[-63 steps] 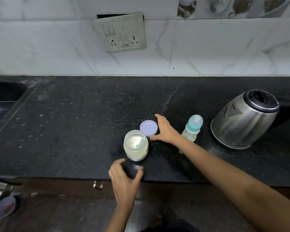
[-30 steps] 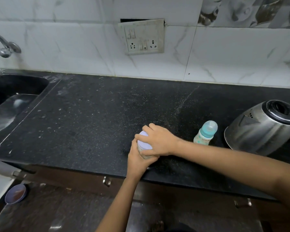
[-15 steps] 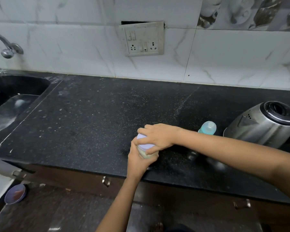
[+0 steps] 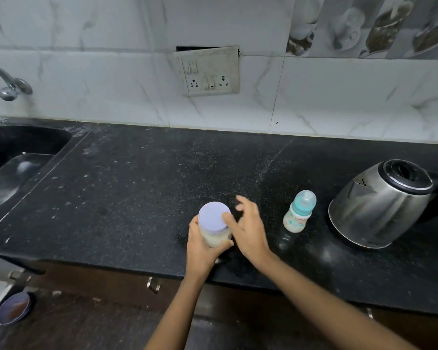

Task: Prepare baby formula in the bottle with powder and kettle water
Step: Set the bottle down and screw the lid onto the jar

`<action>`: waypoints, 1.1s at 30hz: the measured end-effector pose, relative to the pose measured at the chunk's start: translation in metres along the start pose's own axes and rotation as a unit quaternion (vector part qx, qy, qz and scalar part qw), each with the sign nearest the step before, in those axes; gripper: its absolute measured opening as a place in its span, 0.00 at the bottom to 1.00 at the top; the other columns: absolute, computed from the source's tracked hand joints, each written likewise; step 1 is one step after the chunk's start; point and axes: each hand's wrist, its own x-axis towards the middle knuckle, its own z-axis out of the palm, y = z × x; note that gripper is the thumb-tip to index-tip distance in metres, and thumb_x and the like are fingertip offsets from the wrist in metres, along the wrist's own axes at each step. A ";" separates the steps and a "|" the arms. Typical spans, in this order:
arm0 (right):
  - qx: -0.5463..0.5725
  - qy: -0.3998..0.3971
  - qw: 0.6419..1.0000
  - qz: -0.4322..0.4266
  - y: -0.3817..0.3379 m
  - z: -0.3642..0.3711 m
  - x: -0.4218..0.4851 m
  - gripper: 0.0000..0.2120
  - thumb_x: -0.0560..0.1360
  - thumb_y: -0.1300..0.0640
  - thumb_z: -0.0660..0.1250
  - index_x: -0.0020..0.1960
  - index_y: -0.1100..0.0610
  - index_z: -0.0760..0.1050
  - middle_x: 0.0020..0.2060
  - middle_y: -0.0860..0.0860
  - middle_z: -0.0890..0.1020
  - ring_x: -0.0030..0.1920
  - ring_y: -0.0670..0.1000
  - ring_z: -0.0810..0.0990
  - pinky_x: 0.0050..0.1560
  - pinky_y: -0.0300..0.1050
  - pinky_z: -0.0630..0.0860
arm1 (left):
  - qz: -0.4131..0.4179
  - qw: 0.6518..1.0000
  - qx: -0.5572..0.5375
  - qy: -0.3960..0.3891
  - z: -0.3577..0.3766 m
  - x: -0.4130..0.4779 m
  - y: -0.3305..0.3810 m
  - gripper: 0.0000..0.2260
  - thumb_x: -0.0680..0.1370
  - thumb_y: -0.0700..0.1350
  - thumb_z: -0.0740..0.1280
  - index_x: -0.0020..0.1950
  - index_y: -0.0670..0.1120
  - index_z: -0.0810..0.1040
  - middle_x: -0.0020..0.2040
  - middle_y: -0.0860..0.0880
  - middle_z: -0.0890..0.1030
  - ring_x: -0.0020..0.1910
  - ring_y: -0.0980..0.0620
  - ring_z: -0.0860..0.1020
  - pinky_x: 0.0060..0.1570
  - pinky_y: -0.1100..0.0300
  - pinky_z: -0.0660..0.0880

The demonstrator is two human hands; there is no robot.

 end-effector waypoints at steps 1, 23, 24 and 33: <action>0.042 0.066 0.997 0.014 0.010 -0.006 -0.012 0.26 0.72 0.43 0.68 0.66 0.52 0.67 0.54 0.52 0.73 0.36 0.41 0.73 0.43 0.38 0.73 | 0.011 1.000 0.021 -0.004 -0.001 0.001 -0.004 0.44 0.58 0.55 0.81 0.68 0.51 0.64 0.63 0.53 0.70 0.60 0.59 0.71 0.48 0.75 0.67; -0.004 0.111 0.988 0.105 0.128 -0.097 0.031 0.29 0.66 0.63 0.76 0.64 0.55 0.70 0.58 0.50 0.77 0.57 0.47 0.76 0.58 0.41 0.73 | 0.013 0.997 0.065 -0.042 0.051 0.074 0.026 0.34 0.63 0.39 0.81 0.65 0.41 0.69 0.59 0.47 0.70 0.55 0.53 0.68 0.38 0.80 0.64; -0.004 0.114 0.989 0.100 0.131 -0.096 0.034 0.29 0.65 0.63 0.76 0.63 0.55 0.71 0.58 0.50 0.77 0.57 0.47 0.75 0.59 0.43 0.73 | 0.013 0.998 0.056 -0.041 0.053 0.078 0.026 0.34 0.63 0.39 0.81 0.65 0.40 0.69 0.59 0.47 0.70 0.55 0.53 0.68 0.37 0.82 0.64; -0.046 0.141 0.984 0.102 0.111 -0.088 0.022 0.38 0.68 0.58 0.75 0.72 0.58 0.60 0.68 0.54 0.69 0.69 0.53 0.67 0.67 0.50 0.67 | -0.032 0.996 0.059 -0.063 0.053 0.080 0.033 0.48 0.63 0.45 0.82 0.74 0.39 0.57 0.70 0.42 0.64 0.68 0.44 0.64 0.58 0.66 0.70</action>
